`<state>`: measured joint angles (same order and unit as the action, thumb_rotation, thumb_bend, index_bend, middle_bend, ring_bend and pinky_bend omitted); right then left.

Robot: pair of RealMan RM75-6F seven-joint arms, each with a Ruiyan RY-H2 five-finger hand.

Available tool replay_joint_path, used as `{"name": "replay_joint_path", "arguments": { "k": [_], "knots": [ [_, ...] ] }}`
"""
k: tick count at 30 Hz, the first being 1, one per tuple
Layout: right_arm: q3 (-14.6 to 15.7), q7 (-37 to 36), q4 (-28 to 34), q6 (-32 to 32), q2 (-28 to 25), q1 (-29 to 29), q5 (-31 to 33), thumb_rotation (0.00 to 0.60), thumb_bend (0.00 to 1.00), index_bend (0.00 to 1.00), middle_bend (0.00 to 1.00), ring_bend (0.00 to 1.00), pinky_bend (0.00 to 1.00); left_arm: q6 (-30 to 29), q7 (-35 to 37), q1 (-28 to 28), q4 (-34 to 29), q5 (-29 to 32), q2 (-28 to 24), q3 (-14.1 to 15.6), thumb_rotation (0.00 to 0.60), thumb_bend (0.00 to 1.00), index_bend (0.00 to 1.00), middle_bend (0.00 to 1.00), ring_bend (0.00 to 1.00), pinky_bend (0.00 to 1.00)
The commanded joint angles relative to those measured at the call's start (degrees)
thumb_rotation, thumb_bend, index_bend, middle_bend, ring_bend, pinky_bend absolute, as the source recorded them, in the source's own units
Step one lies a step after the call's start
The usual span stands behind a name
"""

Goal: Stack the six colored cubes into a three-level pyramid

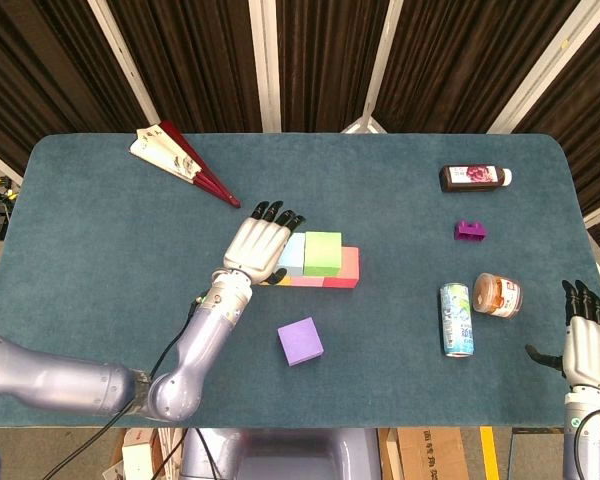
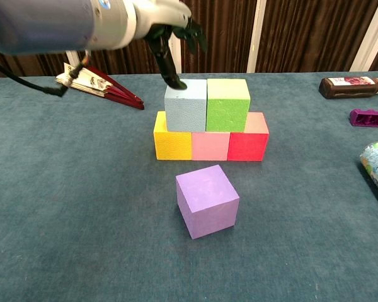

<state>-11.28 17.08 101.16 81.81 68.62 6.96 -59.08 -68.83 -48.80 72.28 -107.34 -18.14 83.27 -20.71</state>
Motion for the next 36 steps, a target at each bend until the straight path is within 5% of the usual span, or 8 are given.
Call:
{"name": "replay_joint_path", "arguments": {
  "k": [1,9,18,27,36],
  "knots": [
    [0.08,-0.49,0.03,-0.03,-0.19,-0.03,-0.51,0.600,0.13,0.00,0.01,0.00,0.00,-2.12,3.69,-3.27,-7.75,-5.29,-5.83,-1.63,0.600,0.36,0.16,0.11,0.00,0.00],
    [2.08,-4.61,0.88,-1.75,-1.96,-0.21,-5.97,0.600,0.13,0.00,0.01,0.00,0.00,-5.63,12.74,-16.07,-21.20,-24.24,-19.50,3.92,0.600,0.36,0.16,0.11,0.00,0.00],
    [5.66,-10.45,1.51,-4.91,-4.78,0.75,-16.14,0.600,0.13,0.00,0.01,0.00,0.00,-9.30,32.52,-33.97,-21.79,-48.33,-32.07,13.17,0.600,0.36,0.16,0.11,0.00,0.00],
    [7.84,-13.89,8.58,-13.49,-13.51,5.60,-24.07,0.600,0.13,0.00,0.01,0.00,0.00,-17.89,51.39,-46.07,-8.39,-68.22,-31.09,19.55,0.600,0.36,0.15,0.11,0.00,0.00],
    [7.99,-15.22,13.61,-23.38,-16.11,12.11,-26.51,0.600,0.13,0.00,0.01,0.01,0.00,-24.56,55.80,-54.65,-1.30,-69.39,-25.78,22.59,0.600,0.36,0.15,0.10,0.00,0.00]
  ]
}}
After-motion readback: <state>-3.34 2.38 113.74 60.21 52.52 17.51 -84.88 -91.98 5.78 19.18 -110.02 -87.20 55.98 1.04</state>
